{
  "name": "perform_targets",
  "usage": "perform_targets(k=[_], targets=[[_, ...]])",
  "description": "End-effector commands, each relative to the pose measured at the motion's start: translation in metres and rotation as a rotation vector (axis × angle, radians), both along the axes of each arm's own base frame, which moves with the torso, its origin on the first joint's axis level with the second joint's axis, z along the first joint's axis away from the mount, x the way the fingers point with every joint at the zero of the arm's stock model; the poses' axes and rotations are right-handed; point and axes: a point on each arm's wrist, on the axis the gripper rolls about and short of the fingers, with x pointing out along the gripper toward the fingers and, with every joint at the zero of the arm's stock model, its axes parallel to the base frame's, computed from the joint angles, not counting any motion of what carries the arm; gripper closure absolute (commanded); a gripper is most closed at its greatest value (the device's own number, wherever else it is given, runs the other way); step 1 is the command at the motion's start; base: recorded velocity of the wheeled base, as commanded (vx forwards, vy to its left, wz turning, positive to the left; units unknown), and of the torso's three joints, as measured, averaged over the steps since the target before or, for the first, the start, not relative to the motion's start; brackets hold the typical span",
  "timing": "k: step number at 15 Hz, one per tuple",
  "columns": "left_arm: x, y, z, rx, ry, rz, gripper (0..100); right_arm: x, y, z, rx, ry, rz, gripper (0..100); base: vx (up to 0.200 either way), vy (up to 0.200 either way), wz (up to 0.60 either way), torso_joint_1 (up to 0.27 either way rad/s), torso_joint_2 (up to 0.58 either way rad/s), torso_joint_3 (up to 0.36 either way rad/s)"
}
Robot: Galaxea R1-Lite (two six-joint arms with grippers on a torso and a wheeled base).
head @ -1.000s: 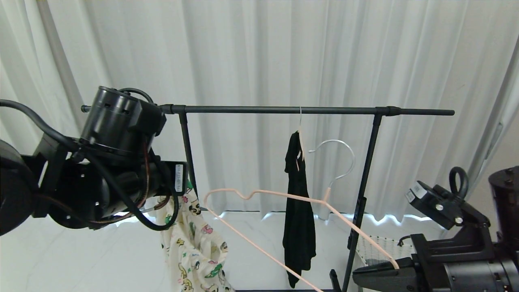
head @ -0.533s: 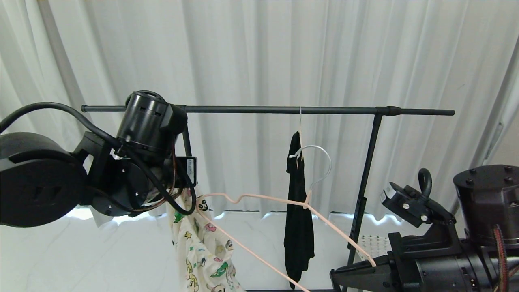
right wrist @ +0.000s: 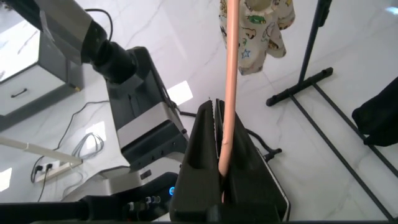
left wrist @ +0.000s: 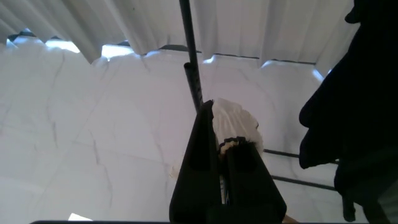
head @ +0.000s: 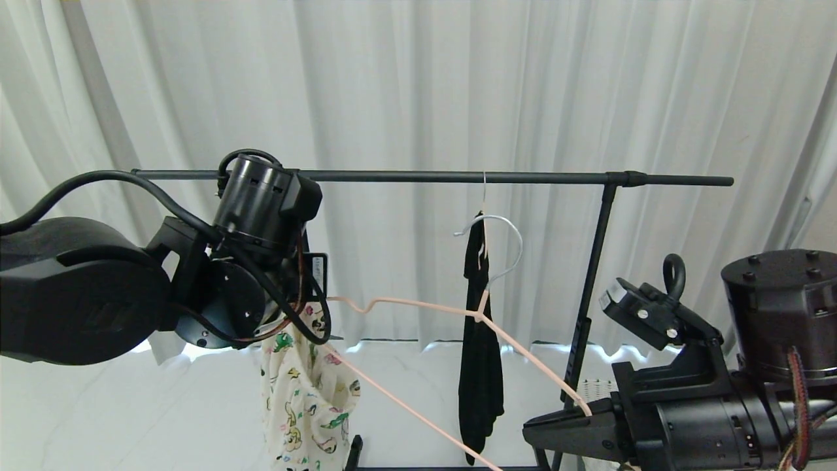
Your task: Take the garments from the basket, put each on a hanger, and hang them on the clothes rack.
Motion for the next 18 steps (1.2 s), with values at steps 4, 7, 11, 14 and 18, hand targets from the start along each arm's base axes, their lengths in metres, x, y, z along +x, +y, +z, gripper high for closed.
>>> perform_targets(k=[4, 7, 11, 14, 18], targets=[[-0.002, 0.001, 0.008, -0.006, -0.029, 0.009, 100, 0.016, 0.014, -0.007, 0.004, -0.006, -0.015, 100, 0.000, 0.000, 0.00, 0.000, 0.00, 0.000], [-0.006, -0.004, 0.011, -0.008, -0.042, -0.001, 100, 0.026, 0.025, -0.009, 0.008, -0.013, -0.024, 100, 0.000, 0.000, 0.00, 0.000, 0.00, 0.000], [-0.024, -0.030, 0.022, -0.068, -0.081, -0.097, 100, 0.037, 0.036, -0.017, -0.005, -0.001, -0.033, 100, 0.000, 0.000, 0.00, 0.000, 0.00, 0.000], [-0.034, -0.050, 0.031, -0.108, -0.106, -0.164, 100, 0.041, 0.043, -0.018, 0.007, -0.002, -0.033, 100, 0.000, 0.000, 0.00, 0.000, 0.00, 0.000], [-0.043, -0.072, 0.039, -0.149, -0.126, -0.232, 100, 0.046, 0.050, -0.020, 0.008, 0.007, -0.033, 100, 0.000, 0.000, 0.00, 0.000, 0.00, 0.000]])
